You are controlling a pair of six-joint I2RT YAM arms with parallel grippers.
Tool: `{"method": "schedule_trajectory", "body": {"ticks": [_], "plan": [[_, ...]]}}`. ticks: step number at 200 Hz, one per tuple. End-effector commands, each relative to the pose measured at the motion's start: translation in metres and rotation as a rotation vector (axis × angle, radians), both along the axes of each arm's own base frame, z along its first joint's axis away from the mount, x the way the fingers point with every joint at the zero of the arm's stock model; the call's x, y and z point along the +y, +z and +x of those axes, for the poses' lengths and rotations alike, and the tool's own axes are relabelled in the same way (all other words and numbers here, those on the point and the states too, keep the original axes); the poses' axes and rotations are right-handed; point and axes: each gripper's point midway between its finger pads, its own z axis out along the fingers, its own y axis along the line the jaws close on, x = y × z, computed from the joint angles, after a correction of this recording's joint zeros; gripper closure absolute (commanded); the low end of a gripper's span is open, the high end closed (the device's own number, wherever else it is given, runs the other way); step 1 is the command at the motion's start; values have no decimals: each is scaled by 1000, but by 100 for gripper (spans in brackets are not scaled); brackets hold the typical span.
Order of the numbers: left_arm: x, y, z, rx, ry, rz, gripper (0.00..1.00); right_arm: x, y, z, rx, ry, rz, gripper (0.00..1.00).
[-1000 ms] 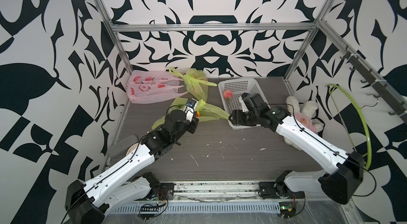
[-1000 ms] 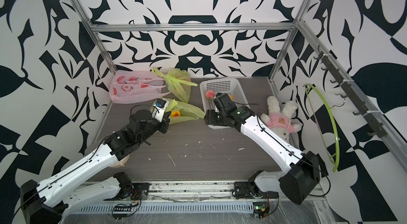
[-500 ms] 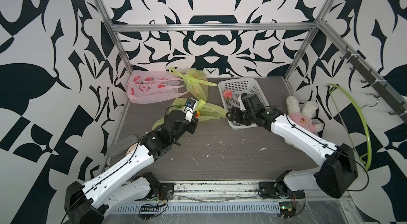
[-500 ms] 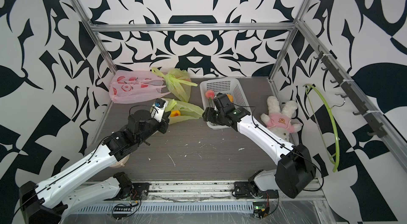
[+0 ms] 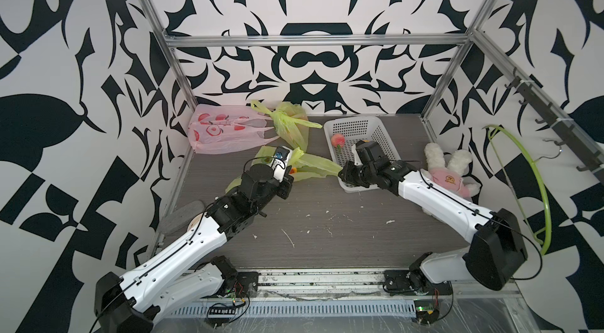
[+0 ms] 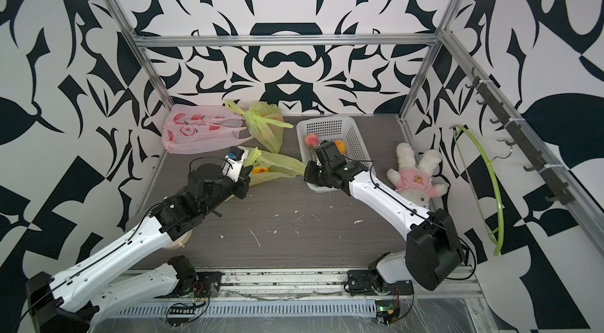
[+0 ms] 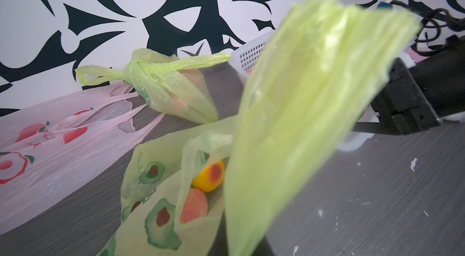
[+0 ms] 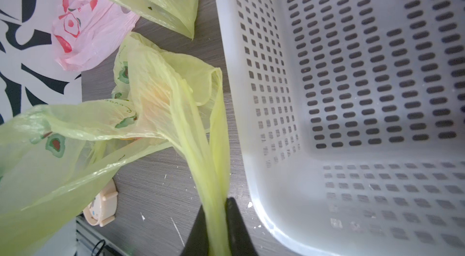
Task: Place the peach into a plastic bag & tie a knot
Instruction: Adjust the plastic bag at the center of the board.
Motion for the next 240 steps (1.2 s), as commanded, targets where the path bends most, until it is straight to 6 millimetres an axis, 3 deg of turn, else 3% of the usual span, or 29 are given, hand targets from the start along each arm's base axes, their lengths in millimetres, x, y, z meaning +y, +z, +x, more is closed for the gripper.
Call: {"method": "schedule_trajectory", "body": {"ticks": [1,50,78,94,116,156,170,193,240], "plan": [[10,32,-7,-21,13,-35,100,12,74,3,-149,82,50,100],[43,94,-19,36,-21,-192,100,63,216,-57,-285,341,122,100],[57,115,-16,119,-81,-315,100,70,257,-70,-280,341,236,100],[60,117,-9,184,-124,-377,100,73,268,-71,-282,327,288,100],[56,106,1,277,-188,-443,100,77,260,-63,-274,313,281,100],[30,65,6,498,-354,-556,100,90,183,-26,-151,305,199,100],[27,47,11,551,-354,-566,100,98,169,-17,-165,330,188,100],[25,31,19,603,-343,-569,100,122,172,-13,-196,433,234,100],[21,26,29,643,-358,-537,100,157,189,-29,-204,624,254,100]]}}
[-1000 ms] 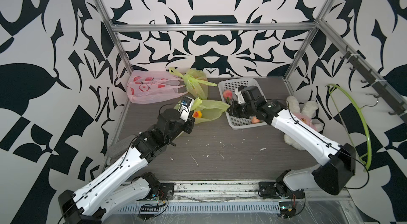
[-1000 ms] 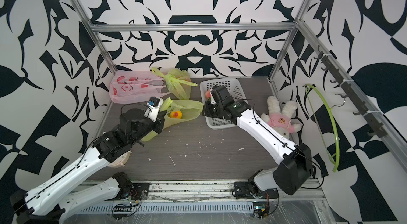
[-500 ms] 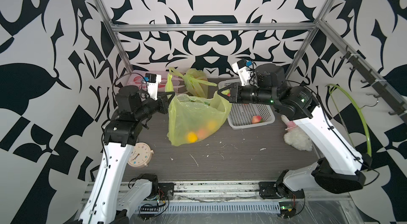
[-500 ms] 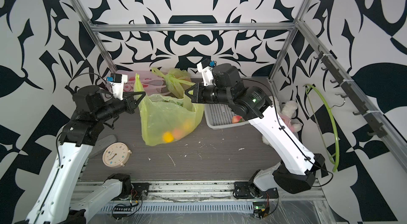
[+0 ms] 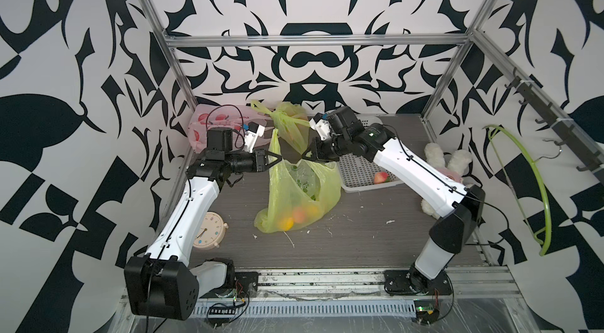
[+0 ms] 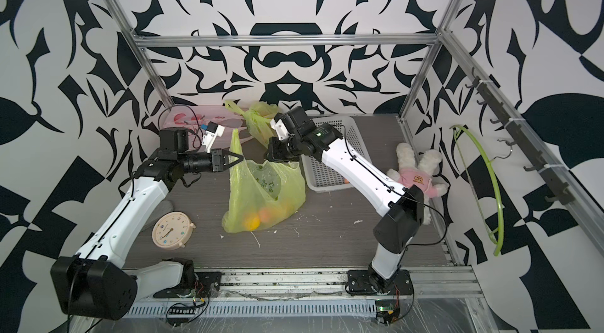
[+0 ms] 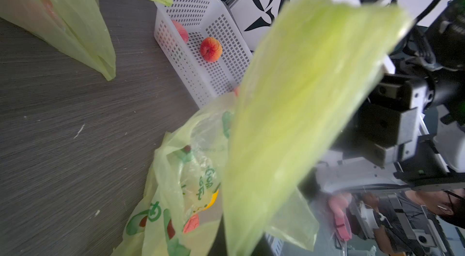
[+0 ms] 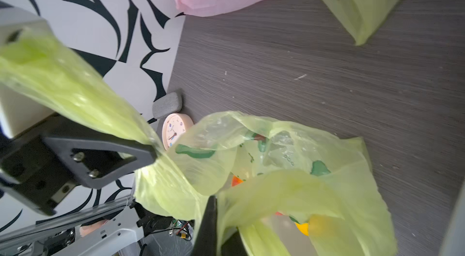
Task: Place the peach into a plastic bag & tie a knot
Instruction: Adjust the plastic bag at the center of the board.
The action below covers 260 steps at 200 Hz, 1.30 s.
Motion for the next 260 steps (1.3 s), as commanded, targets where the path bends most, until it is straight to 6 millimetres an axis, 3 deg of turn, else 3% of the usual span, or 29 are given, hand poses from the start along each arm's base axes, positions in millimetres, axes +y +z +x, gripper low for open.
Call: {"method": "schedule_trajectory", "body": {"ticks": [1,45,102,139,166,260], "plan": [[-5,12,0,-25,-50,-10,100,17,63,-21,-129,149,121,100],[-15,-3,14,4,-63,49,100,33,68,-34,-124,254,122,100],[-38,-2,8,-39,-132,118,100,35,58,-18,-117,206,60,100],[-44,3,-2,-88,-152,145,90,38,59,-12,-117,186,58,100],[-47,0,-9,-93,-172,179,77,39,63,-9,-113,180,72,100],[-51,-3,-23,-107,-219,255,52,37,65,0,-102,178,84,100]]}}
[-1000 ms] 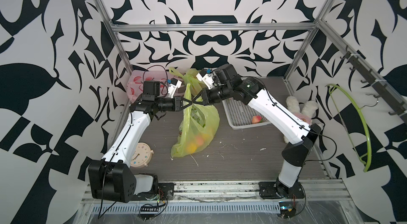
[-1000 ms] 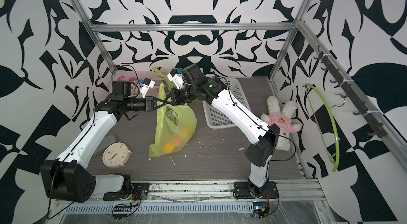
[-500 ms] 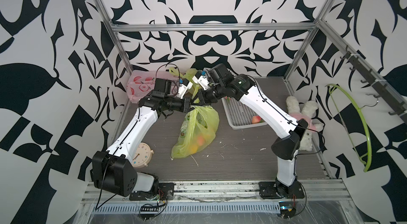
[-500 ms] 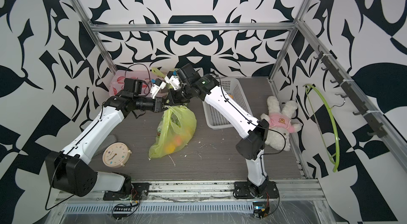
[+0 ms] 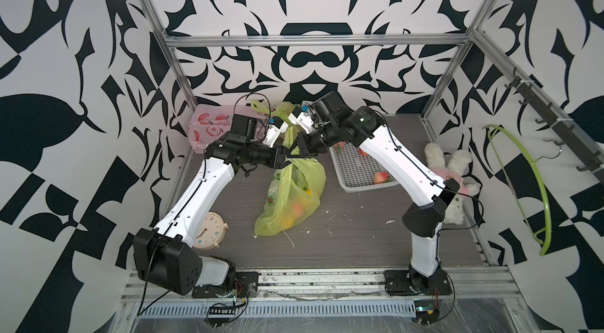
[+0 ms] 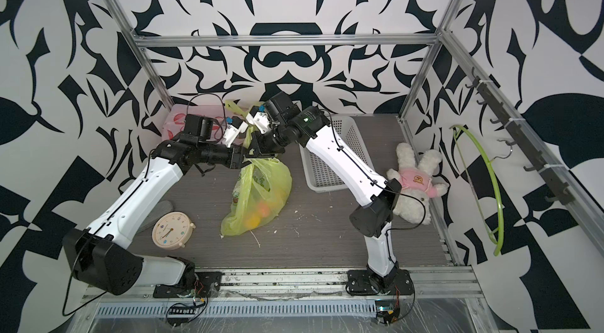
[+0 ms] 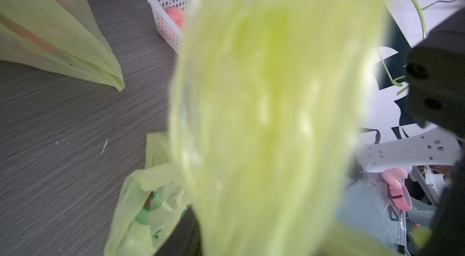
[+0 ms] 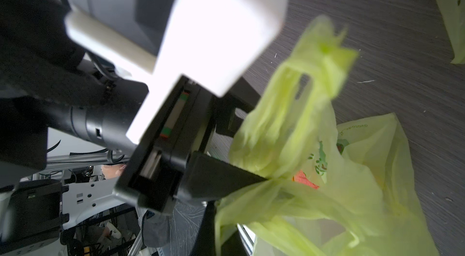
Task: Place the peach into a plastic bag & tie a knot
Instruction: Adjust the plastic bag at the center of the board.
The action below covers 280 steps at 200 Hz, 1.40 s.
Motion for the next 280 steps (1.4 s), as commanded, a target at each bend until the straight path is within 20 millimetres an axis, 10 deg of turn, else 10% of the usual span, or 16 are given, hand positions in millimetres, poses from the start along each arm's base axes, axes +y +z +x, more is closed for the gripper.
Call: {"method": "schedule_trajectory", "body": {"ticks": [1,60,123,165,231,280], "plan": [[-10,4,-27,15,-95,-6,52,9,27,22,-108,-26,90,100],[-9,6,-36,23,-114,-19,50,4,32,29,-114,-35,102,100],[-7,11,-34,-20,-99,-21,98,-30,35,32,-147,-101,74,100],[-13,33,-48,-44,-164,-108,100,-71,65,32,-285,-182,90,43],[-24,111,-92,-100,-367,-349,100,-55,116,4,-307,-11,329,33],[-24,116,-99,-81,-395,-376,100,-40,120,3,-251,40,408,33]]}}
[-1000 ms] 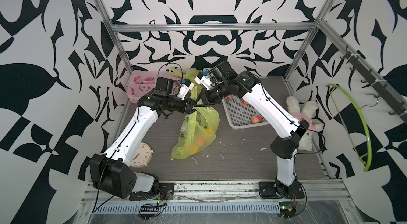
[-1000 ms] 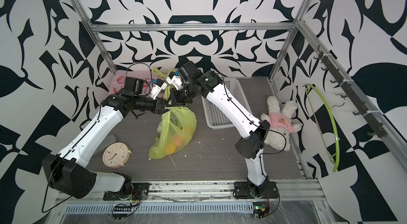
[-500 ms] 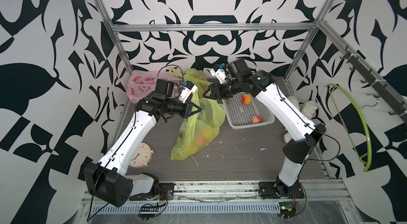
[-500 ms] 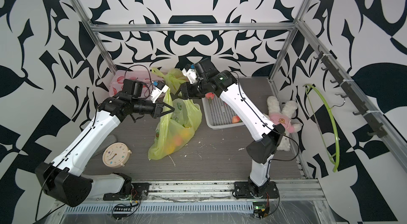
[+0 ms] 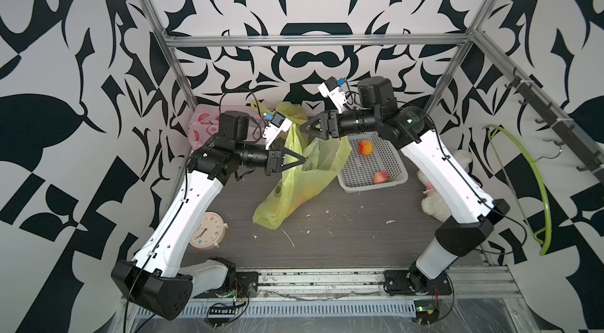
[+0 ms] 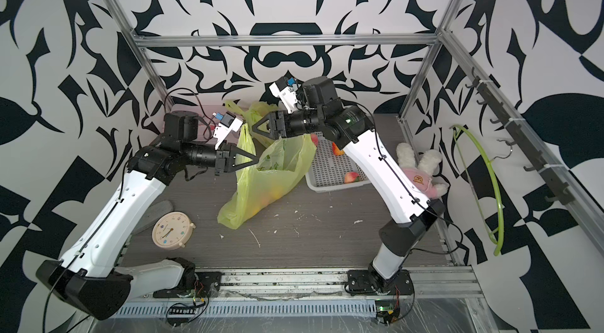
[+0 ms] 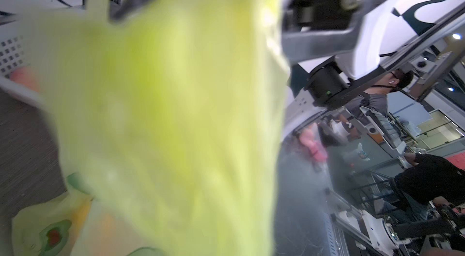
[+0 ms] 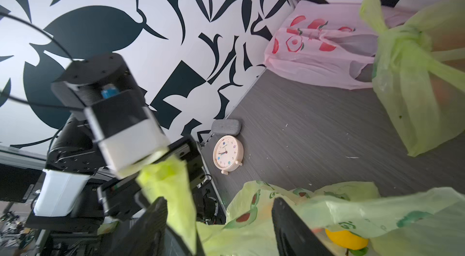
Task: Place the peach into a plastic bag & tie a knot
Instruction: Adjust the plastic bag at the center of the board.
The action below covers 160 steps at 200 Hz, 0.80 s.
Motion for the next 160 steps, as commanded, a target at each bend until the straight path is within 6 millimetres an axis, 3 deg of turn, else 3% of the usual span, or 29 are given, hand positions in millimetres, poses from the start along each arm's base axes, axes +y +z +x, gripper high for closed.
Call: {"method": "schedule_trajectory", "body": {"ticks": [1,48,83,109,160], "plan": [[-1,9,-10,16,-56,-38,100,8,28,-12,-29,79,110,33],[-2,8,-14,28,-83,-52,100,17,36,-25,-3,175,201,36],[-2,6,-12,28,-73,-46,100,4,34,-21,-33,93,194,35],[-2,5,-11,29,-70,-44,100,-6,39,-29,-70,96,217,31],[-3,6,-10,36,-78,-50,100,-4,47,-47,-89,195,274,27]]}}
